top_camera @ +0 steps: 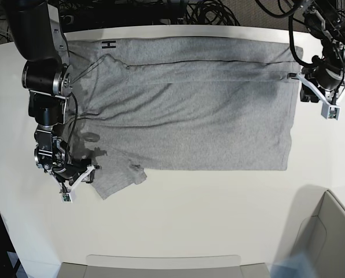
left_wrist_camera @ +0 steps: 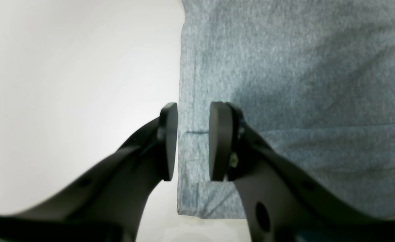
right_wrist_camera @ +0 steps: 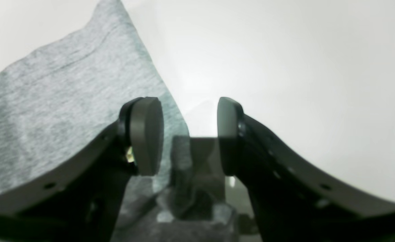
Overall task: Fold the T-shirt properly
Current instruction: 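Move the right gripper to the hem corner near the sleeve, then move the left gripper to the other hem corner and grasp both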
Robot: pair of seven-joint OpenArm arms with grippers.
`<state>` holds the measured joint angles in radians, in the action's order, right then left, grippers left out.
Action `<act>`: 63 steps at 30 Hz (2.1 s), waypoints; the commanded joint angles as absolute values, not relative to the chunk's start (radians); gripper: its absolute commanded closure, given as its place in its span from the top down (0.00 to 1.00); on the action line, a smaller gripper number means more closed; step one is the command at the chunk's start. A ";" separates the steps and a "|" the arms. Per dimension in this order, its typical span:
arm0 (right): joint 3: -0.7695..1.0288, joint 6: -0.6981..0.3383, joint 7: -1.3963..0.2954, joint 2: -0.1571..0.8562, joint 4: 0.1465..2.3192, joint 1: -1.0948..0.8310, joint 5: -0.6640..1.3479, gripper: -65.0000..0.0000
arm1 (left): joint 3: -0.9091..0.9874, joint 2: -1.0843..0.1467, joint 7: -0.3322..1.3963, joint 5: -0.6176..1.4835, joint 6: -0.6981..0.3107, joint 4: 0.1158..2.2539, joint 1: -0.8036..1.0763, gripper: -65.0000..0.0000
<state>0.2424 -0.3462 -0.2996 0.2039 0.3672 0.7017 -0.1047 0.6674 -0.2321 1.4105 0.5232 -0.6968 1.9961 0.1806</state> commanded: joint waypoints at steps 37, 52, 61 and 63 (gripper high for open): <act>0.240 -0.429 -0.306 0.200 0.298 0.748 -0.099 0.43 | 0.243 -0.383 0.940 0.160 -0.696 0.908 -0.573 0.43; 0.240 -0.429 -0.306 0.197 0.298 0.750 -0.099 0.43 | 0.251 -0.415 0.565 0.051 -0.644 0.378 -0.759 0.43; 0.240 -0.429 -0.306 0.197 0.298 0.750 -0.099 0.43 | 0.242 -0.409 0.584 0.041 -0.648 0.361 -0.736 0.46; 0.240 -0.429 -0.308 0.196 0.298 0.750 -0.102 0.42 | 0.237 -0.409 0.607 0.030 -0.698 0.363 -0.716 0.42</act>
<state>0.2417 -0.4301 -0.2756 0.1928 0.2943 0.7292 -0.0834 0.2428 -0.4030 0.5449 0.0525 -0.6891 0.3668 -0.7120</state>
